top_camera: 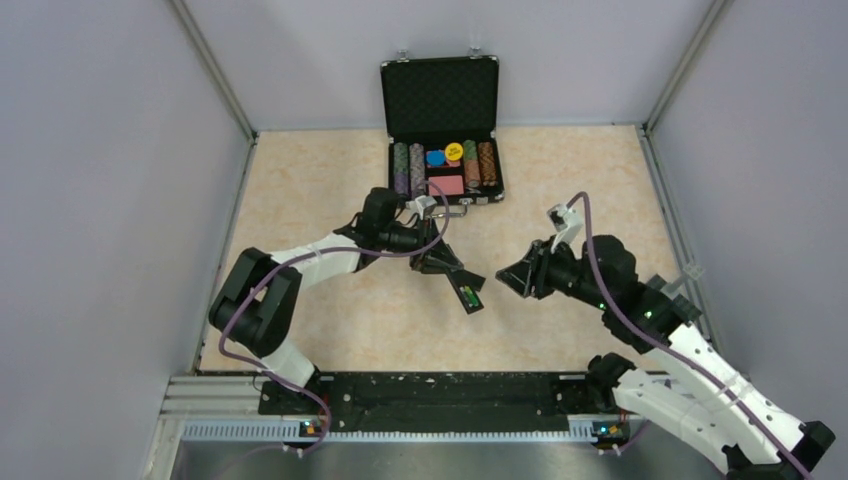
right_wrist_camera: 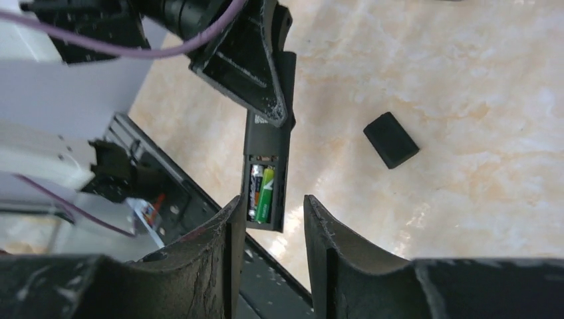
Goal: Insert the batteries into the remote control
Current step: Load the battery into the remote control.
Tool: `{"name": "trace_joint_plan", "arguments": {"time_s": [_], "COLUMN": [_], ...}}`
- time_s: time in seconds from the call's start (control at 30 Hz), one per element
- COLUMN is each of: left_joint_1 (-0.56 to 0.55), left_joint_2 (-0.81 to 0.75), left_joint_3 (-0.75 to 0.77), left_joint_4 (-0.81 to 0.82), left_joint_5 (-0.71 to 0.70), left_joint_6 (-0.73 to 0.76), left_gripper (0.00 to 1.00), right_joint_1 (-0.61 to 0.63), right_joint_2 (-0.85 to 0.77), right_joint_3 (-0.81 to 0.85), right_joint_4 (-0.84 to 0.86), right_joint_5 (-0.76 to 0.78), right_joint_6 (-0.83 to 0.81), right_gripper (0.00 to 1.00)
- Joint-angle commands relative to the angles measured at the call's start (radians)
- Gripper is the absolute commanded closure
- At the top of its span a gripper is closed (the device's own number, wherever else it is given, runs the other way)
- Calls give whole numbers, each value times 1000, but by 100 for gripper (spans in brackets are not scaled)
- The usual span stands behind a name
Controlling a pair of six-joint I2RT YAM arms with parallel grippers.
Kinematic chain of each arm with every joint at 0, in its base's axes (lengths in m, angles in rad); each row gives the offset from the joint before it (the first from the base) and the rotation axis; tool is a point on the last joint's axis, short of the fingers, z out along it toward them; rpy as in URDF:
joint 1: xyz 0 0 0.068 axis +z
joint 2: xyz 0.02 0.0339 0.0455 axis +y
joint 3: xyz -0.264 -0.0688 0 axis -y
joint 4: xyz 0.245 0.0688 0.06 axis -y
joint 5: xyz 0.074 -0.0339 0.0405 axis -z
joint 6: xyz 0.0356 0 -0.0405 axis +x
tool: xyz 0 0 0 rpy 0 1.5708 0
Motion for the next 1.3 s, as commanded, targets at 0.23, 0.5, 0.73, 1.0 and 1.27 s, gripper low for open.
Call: {"name": "trace_joint_plan", "arguments": {"time_s": [0.23, 0.5, 0.73, 1.0, 1.27], "left_joint_1": [3, 3, 2, 2, -9], "left_joint_2": [22, 45, 57, 60, 65], "left_joint_3": [29, 29, 21, 16, 16], "left_joint_4": [120, 161, 189, 203, 219], "left_joint_5": [50, 53, 48, 49, 46], "left_joint_6": [-74, -106, -126, -131, -141], "left_gripper": [100, 100, 100, 100, 100], "right_joint_1": [-10, 91, 151, 154, 158], "right_joint_2": [-79, -11, 43, 24, 25], "right_joint_3": [-66, -83, -52, -72, -78], "right_joint_4": [48, 63, 22, 49, 60], "right_joint_5": [-252, -136, -20, -1, -41], "right_joint_6": [-488, -504, -518, -528, -531], "right_gripper": [63, 67, 70, 72, 71]}}
